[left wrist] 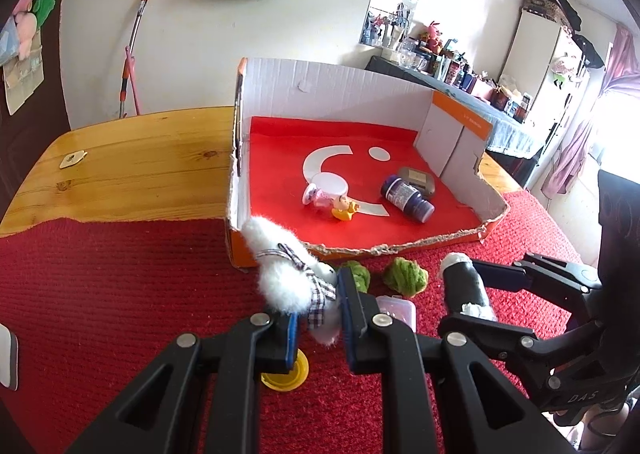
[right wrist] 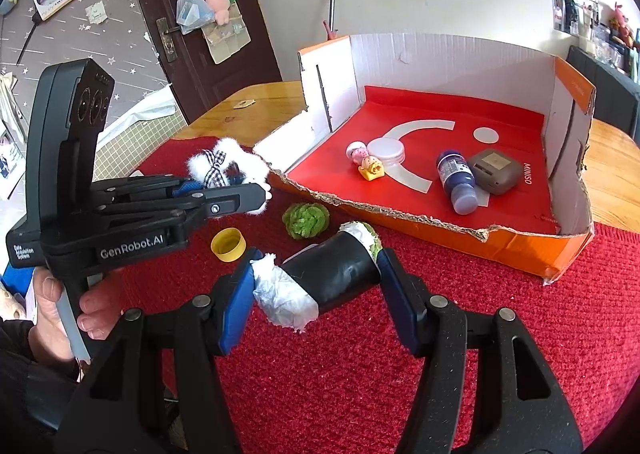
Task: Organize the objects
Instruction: 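Lift the plush toy and the roll and carry them into the orange box, then lower the plush toy and open left gripper while right gripper releases the roll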
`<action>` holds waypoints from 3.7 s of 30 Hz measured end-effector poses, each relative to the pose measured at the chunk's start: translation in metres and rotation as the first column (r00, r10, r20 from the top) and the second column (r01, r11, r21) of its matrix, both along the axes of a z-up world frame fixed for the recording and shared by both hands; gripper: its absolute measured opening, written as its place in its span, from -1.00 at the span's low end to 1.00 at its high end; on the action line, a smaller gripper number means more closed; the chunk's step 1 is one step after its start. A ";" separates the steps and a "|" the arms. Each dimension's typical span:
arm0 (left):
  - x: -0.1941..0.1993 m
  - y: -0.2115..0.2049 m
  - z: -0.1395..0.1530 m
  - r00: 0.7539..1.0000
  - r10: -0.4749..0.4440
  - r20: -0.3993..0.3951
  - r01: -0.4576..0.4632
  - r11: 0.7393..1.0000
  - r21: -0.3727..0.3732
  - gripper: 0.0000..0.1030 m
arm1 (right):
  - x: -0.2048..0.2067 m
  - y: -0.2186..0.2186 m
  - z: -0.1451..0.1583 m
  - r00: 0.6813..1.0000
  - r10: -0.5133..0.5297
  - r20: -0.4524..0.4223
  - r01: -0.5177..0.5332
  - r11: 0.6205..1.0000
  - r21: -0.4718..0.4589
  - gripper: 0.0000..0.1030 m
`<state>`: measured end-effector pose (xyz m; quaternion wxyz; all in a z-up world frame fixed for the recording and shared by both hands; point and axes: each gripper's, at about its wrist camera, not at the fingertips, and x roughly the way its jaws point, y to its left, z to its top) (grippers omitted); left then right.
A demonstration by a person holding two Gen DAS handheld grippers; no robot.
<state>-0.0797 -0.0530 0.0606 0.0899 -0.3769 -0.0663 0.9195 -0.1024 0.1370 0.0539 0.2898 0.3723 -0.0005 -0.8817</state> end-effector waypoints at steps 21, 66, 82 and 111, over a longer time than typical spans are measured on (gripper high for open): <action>-0.026 0.010 0.010 0.998 -0.055 0.007 0.055 0.998 0.012 -0.66 | -0.024 0.006 0.025 1.000 -0.007 -0.016 0.006 1.000 -0.025 0.12; -0.087 0.026 -0.014 0.986 -0.109 0.123 0.110 0.994 0.003 -0.66 | -0.106 0.017 -0.015 0.981 -0.065 0.185 0.059 0.998 0.034 0.12; -0.102 0.039 -0.017 0.984 -0.128 0.122 0.128 0.992 0.011 -0.65 | -0.113 0.028 -0.015 0.980 -0.136 0.148 0.122 0.988 0.096 0.12; -0.112 0.039 -0.029 0.988 -0.089 0.123 0.092 0.996 -0.016 -0.41 | -0.109 0.026 -0.022 0.983 -0.128 0.130 0.111 0.985 0.131 0.23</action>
